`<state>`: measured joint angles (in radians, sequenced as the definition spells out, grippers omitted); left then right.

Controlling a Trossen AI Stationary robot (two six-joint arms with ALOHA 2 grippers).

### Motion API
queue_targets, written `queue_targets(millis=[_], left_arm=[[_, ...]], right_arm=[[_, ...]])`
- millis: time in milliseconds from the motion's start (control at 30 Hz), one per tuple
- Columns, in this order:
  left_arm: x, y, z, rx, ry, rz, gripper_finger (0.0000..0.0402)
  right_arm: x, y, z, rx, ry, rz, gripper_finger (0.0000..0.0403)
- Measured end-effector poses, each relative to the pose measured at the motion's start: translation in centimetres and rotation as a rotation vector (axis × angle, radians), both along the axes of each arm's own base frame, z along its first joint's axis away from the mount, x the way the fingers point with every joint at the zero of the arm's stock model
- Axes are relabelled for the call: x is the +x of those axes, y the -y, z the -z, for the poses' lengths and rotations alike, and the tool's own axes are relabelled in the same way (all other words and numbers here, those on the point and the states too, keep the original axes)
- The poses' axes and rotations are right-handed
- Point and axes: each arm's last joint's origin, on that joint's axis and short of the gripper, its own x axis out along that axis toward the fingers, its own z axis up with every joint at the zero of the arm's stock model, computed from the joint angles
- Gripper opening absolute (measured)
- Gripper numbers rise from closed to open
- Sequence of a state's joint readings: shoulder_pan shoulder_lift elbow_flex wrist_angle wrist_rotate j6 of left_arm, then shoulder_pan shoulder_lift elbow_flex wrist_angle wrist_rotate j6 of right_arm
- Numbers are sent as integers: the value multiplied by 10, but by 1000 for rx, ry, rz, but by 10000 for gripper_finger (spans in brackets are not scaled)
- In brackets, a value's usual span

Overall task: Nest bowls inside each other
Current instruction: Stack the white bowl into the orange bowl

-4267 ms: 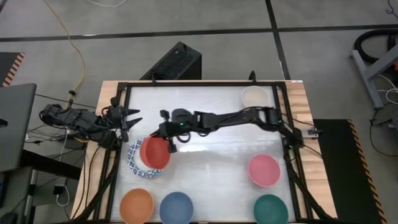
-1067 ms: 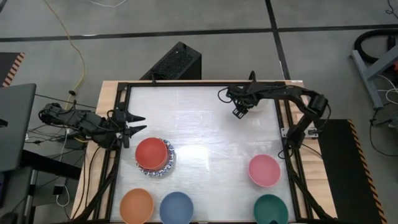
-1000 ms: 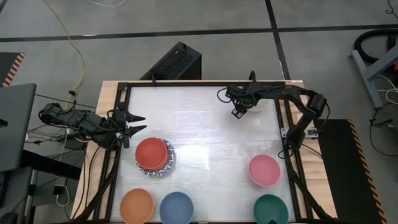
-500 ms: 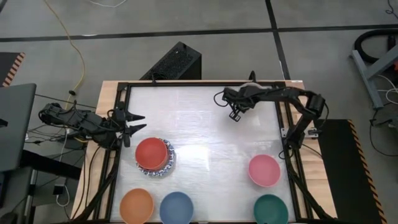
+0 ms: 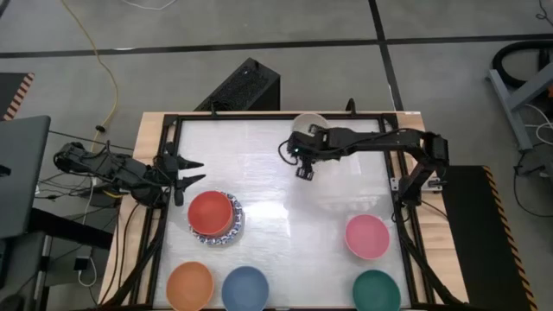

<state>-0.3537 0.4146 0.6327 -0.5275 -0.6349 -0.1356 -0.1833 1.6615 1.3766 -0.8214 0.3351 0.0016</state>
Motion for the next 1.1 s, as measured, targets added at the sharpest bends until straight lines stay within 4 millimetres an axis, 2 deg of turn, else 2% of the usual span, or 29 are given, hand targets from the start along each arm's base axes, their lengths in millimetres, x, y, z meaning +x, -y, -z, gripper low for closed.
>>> queue_targets(millis=[167, 333, 600, 900, 1100], left_arm=[[14, 6, 3, 71, -60, 38, 151], [27, 11, 0, 132, -45, 63, 151], [43, 21, -7, 200, 16, 271, 151], [66, 31, 0, 359, -48, 354, 152], [76, 36, -25, 370, -48, 411, 152]], right_arm=[[16, -35, -35, -58, 95, -185, 7], [22, -65, -56, -16, 150, -384, 7], [26, -101, -55, 79, 178, -651, 7], [37, -117, -49, 218, 243, -831, 7], [41, -119, -42, 262, 239, -866, 7]])
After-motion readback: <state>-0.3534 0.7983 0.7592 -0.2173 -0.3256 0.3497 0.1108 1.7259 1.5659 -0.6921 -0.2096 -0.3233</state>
